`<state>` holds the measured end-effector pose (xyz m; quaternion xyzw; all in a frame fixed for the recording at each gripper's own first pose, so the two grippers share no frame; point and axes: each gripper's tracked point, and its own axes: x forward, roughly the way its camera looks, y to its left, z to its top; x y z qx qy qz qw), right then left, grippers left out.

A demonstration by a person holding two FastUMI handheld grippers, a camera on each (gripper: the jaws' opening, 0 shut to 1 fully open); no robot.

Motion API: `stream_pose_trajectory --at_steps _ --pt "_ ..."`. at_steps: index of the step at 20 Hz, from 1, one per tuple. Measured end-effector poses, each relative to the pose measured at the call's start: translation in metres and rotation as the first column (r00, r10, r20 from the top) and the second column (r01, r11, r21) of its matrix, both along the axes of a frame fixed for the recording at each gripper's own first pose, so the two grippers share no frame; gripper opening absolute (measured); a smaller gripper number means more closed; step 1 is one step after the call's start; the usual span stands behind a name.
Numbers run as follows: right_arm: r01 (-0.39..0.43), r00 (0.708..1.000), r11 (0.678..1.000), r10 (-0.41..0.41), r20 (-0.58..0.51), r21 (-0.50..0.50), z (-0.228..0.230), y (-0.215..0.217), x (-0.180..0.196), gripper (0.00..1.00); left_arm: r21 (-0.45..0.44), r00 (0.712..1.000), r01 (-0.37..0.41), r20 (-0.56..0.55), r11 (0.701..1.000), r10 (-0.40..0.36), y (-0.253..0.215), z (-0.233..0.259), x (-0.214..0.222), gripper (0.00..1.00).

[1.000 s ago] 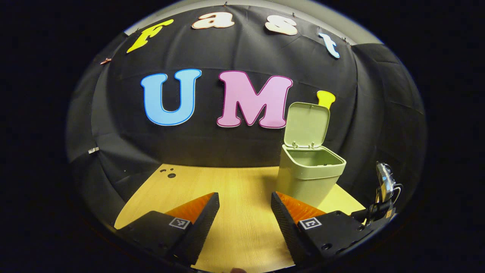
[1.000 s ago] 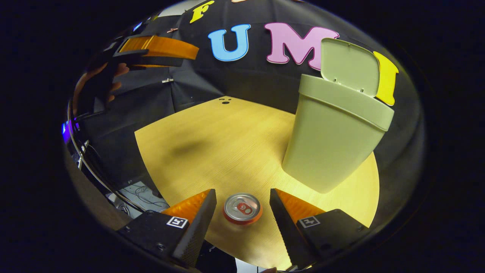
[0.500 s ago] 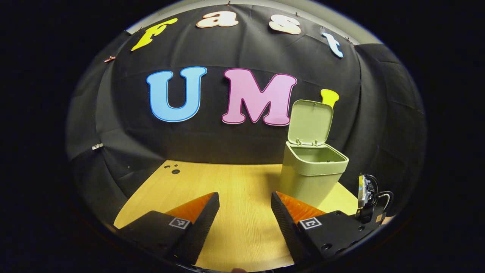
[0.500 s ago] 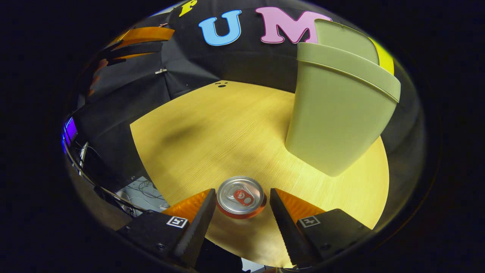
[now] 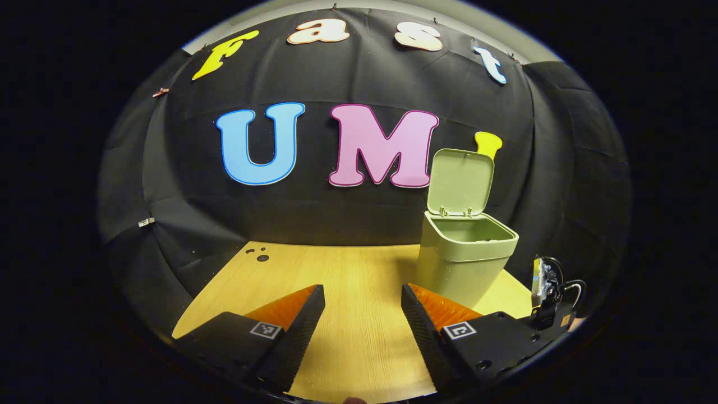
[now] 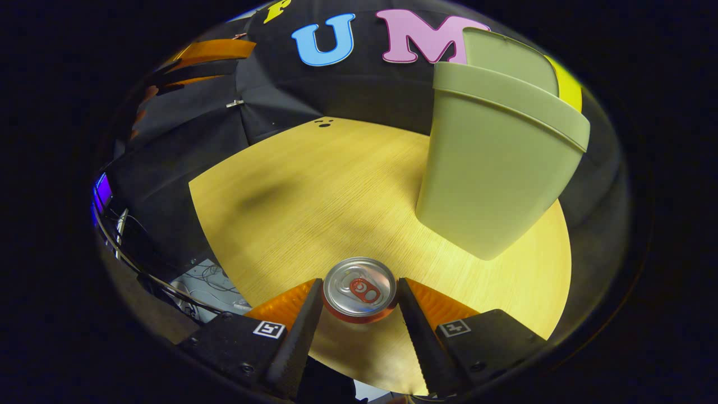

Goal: Press the lid of the desktop garbage bin to open it, pick up the crumpled paper on the desktop and throw it into the bin, then pick up the pop can on the desktop and drop it into the bin, and finally close the garbage bin lid.

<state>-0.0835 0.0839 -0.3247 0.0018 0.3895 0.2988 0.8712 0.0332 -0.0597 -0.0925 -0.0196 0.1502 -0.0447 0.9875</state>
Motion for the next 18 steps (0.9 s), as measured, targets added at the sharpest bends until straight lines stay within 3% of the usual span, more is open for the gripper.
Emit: stream_pose_trajectory --at_steps 9,14,15,18 --pt "0.095 0.98 0.988 -0.114 0.163 0.122 0.102 -0.022 0.047 0.83 -0.001 1.0 0.023 0.0 1.0 -0.023 -0.007 0.0 0.005 0.89" --pt "0.157 0.939 0.964 -0.213 0.268 0.215 0.172 -0.038 0.088 0.83 -0.006 1.0 0.03 0.001 1.0 -0.03 -0.007 0.0 0.005 0.89" --pt "0.171 0.928 0.957 -0.237 0.288 0.235 0.185 -0.042 0.097 0.8 -0.006 0.999 0.032 0.002 0.999 -0.032 -0.007 0.001 0.005 0.89" --pt "0.205 0.886 0.941 -0.295 0.357 0.268 0.221 -0.062 0.124 0.83 0.001 0.999 0.037 0.006 0.999 -0.037 -0.007 0.004 0.005 0.89"
